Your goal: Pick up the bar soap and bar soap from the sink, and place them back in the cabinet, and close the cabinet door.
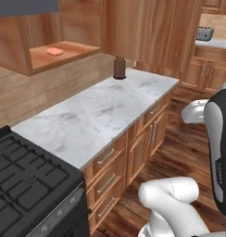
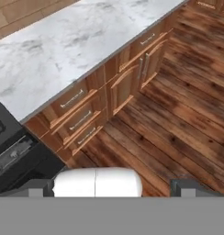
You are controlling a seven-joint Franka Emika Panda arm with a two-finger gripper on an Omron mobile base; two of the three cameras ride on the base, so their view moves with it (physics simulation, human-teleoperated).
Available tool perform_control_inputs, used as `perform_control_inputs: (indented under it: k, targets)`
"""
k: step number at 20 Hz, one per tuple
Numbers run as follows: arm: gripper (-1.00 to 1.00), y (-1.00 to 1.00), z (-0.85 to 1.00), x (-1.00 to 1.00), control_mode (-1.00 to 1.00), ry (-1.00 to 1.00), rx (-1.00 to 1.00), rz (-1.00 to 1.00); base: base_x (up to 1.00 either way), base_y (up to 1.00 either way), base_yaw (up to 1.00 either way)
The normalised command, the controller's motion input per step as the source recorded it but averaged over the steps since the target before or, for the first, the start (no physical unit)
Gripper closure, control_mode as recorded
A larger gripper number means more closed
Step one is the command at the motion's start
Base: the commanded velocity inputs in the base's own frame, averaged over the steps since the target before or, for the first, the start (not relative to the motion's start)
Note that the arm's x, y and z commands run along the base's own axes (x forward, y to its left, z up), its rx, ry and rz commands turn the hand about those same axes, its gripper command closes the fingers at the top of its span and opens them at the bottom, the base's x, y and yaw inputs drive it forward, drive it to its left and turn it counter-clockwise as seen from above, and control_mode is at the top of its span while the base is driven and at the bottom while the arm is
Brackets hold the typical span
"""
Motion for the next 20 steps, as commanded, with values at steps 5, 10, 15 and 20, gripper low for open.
perform_control_inputs:
  k: [5,10,15,20]
  targets:
    - [-1.00,0.00,0.00,0.00,1.00,0.00,0.00,0.00,-0.52,0.00,-0.53]
    - [-1.00,0.00,0.00,0.00,1.00,0.00,0.00,0.00,-0.55,0.00,-0.59]
    - [-1.00,0.00,0.00,0.00,1.00,0.00,0.00,0.00,-0.44,0.00,-0.63]
    - [-1.00,0.00,0.00,0.00,1.00,0.00,0.00,0.00,-0.40,0.00,-0.64]
